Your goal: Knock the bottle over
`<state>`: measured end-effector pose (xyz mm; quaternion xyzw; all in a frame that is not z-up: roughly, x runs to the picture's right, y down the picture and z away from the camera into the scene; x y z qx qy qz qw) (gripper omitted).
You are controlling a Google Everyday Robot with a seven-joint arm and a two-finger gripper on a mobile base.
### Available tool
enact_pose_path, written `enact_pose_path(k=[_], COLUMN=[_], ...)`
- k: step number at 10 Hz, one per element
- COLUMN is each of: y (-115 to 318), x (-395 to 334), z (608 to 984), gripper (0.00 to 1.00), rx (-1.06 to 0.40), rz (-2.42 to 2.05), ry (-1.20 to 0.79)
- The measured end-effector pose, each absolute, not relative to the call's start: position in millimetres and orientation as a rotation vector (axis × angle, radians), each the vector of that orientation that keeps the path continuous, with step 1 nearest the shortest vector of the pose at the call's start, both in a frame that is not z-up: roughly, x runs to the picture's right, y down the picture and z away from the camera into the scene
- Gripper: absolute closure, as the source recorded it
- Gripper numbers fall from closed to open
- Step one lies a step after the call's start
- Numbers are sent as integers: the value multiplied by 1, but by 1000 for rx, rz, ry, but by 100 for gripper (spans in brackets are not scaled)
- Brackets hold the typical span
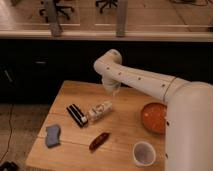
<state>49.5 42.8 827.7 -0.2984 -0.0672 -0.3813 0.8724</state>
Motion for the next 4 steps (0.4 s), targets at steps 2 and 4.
enact_pose_path(k=[2, 4], y=[42, 42], x=[50, 50], z=[828, 828], gripper=[98, 98], rx=[-622, -620], rz=[-799, -803], ry=[-141, -143])
